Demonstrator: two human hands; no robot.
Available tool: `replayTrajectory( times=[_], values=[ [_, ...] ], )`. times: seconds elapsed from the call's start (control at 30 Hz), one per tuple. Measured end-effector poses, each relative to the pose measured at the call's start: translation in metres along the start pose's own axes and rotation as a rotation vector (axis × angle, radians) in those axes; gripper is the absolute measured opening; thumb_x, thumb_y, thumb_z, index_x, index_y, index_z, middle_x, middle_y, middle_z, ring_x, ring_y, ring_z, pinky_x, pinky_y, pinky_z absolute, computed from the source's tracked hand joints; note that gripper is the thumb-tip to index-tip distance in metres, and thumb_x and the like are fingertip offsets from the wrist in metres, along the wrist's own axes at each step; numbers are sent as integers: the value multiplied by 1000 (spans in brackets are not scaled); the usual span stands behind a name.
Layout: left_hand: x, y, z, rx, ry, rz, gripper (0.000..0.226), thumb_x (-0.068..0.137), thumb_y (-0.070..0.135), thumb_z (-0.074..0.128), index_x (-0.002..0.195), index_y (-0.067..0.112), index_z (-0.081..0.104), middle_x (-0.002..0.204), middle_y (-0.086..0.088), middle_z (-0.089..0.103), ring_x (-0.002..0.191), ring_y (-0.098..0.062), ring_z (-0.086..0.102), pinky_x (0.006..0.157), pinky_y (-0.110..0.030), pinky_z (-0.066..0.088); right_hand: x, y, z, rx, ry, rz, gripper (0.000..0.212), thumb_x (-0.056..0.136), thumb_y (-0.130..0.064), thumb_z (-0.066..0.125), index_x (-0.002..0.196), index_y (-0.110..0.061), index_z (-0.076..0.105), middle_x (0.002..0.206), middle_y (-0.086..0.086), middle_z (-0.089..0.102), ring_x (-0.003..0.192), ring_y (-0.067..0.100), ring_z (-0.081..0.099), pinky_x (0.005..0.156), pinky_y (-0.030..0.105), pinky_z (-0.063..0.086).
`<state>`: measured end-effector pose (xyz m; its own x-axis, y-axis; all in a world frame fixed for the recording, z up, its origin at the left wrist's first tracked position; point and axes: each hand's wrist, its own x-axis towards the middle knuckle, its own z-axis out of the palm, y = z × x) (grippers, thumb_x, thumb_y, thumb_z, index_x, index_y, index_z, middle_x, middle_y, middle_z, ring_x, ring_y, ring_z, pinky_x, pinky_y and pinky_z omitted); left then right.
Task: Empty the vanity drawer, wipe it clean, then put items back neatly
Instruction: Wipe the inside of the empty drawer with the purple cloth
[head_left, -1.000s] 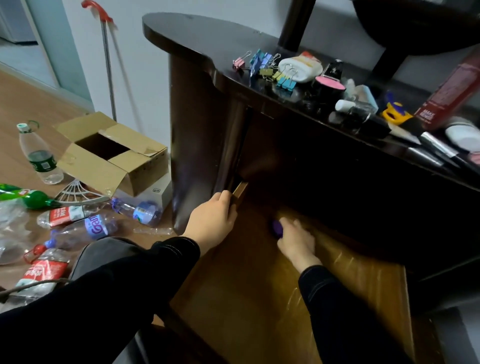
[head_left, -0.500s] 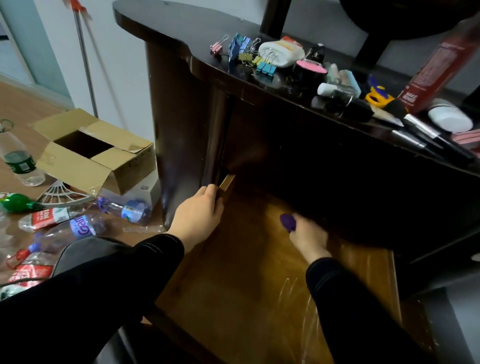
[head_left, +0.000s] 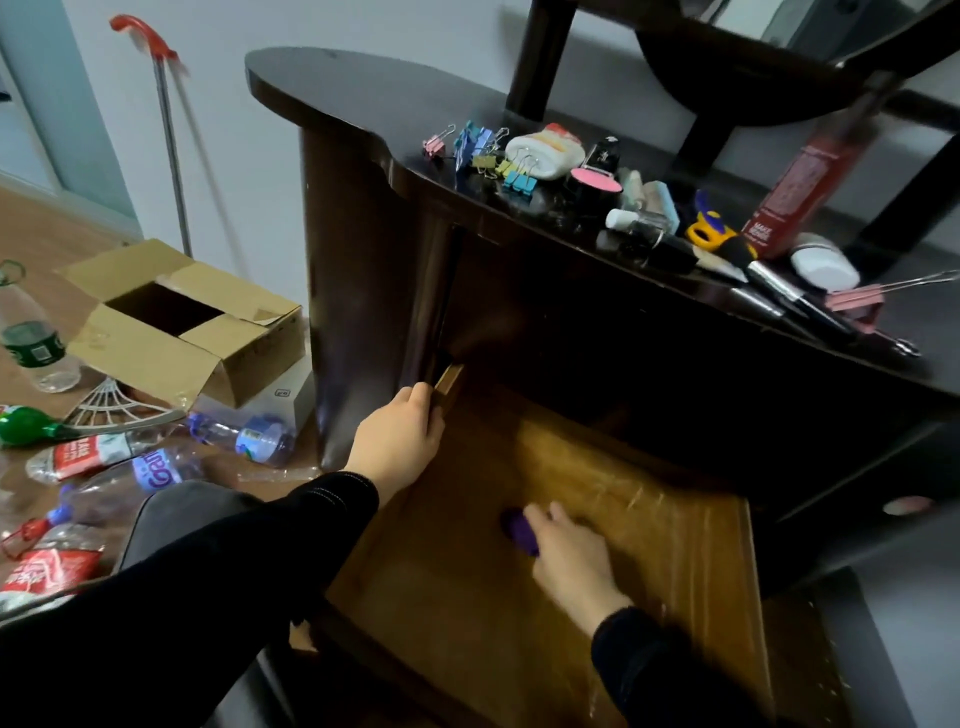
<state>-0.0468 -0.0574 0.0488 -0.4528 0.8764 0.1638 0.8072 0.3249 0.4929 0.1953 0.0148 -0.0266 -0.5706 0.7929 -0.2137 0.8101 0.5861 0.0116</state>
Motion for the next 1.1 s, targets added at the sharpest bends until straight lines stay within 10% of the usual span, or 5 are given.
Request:
replayTrajectory(
  times=[0.6, 1.1],
  values=[
    [7, -7, 9, 15, 27, 17, 23, 104, 34, 41, 113, 15, 49, 104, -4, 59, 85, -29, 63, 74, -44, 54, 117, 43, -29, 98, 71, 258, 45, 98, -24, 60, 141, -26, 46, 119, 8, 66, 111, 31, 65, 88, 39, 51],
    [-2, -3, 2, 10, 40, 28, 26, 105, 34, 40, 114, 12, 50, 107, -7, 59, 89, -33, 64, 72, -43, 52, -73, 2, -2, -35, -285, -264, 54, 90, -19, 67, 133, -31, 36, 124, -2, 54, 99, 24, 66, 85, 41, 58]
  ],
)
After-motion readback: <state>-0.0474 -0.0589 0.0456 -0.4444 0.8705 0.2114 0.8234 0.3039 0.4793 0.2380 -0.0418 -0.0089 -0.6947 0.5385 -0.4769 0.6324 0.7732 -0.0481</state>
